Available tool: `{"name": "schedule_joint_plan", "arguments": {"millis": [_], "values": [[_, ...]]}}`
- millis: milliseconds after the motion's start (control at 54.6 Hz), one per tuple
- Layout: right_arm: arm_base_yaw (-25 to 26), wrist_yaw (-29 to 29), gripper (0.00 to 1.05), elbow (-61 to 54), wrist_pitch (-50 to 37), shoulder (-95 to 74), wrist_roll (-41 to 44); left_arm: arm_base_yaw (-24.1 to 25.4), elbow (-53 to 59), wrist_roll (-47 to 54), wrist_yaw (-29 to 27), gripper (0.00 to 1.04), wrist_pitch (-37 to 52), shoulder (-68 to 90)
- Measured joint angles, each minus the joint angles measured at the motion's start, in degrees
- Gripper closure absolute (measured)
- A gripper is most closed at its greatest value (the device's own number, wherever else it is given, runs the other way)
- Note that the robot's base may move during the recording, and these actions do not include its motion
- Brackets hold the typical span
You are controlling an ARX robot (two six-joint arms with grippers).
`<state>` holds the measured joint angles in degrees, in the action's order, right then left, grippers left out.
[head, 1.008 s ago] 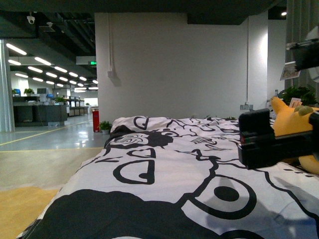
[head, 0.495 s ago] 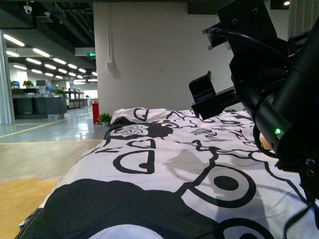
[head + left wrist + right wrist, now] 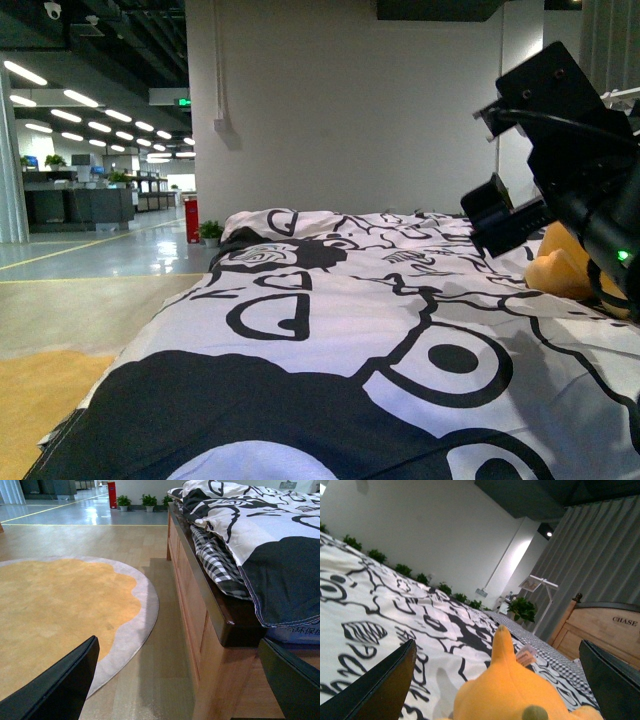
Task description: Put away toys
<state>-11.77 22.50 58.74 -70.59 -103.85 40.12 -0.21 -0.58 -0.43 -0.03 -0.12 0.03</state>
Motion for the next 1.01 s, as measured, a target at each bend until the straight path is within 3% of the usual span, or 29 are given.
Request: {"name": "schedule_joint_plan", "arguments": {"millis": [311, 623, 1008], "values": [[4.4, -0.2, 0.07, -0.9, 3.5, 0.4, -1.2, 0.0, 0.0, 0.0, 0.0, 0.06, 0.0, 0.0], [4.9, 1.3, 0.07, 3.0, 11.4, 0.2, -2.6, 0.0, 0.0, 0.0, 0.0, 0.06, 0.0, 0.0], [8.1, 3.7, 0.07, 3.0, 14.5, -0.9, -3.0, 0.0, 0.0, 0.0, 0.0, 0.06, 0.0, 0.0]]}}
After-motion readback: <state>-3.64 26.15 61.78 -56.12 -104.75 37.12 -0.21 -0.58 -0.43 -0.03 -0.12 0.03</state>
